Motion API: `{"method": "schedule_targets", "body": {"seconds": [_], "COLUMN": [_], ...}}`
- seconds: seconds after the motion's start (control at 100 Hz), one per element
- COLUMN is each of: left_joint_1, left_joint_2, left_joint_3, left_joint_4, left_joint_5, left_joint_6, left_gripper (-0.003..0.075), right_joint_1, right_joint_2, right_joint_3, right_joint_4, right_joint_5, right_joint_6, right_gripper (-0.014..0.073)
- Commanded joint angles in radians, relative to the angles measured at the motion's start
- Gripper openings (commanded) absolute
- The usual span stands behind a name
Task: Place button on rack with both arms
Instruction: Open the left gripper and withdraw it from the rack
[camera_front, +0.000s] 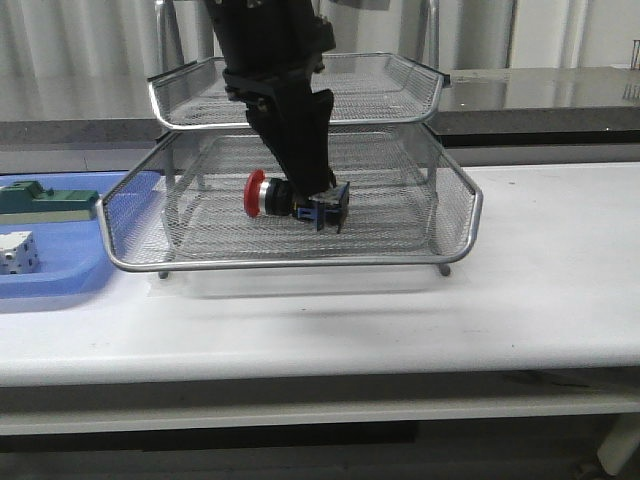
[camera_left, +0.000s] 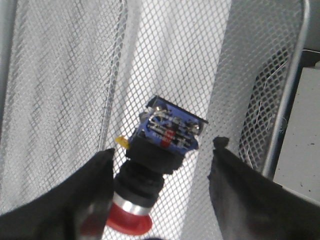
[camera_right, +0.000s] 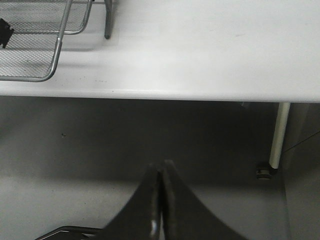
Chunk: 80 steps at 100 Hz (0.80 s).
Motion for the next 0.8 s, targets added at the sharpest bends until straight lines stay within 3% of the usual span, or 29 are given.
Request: {"method": "schedule_targets", "body": {"seconds": [0.0, 0.26, 0.5, 0.67, 0.79], "left_joint_1": [-0.007, 0.070, 0.237, 0.356, 0.428], "left_joint_2": [-0.116, -0.275, -0.406, -0.513, -0.614], "left_joint_3": [-0.028, -0.028, -0.003, 0.112, 0.237], "left_joint_4": [-0.018, -0.005, -0.003, -0.003, -0.005], "left_joint_5": [0.012, 0.060, 0.060, 0.051, -0.031], "left_joint_6": [-0.037, -0.146, -0.245, -0.278, -0.289], "left_gripper": [0.0410, 0.0409, 0.0408, 0.0408, 0.0408], "right_joint_1": [-0.003, -0.003, -0.003, -0.003, -0.003], "right_joint_2": [0.007, 0.007, 0.007, 0.007, 0.007], "right_joint_3": [-0.031, -0.031, -0.031, -0.031, -0.031], "right_joint_4": [-0.010, -0.010, -0.010, -0.010, -0.010], "right_joint_5": [-0.055, -0.055, -0.055, -0.055, -0.055], "right_joint_6": [-0.002, -0.002, -0.002, -0.002, -0.002], "right_gripper": [-0.0071, -0.0071, -0.0071, -0.0071, -0.0071]}}
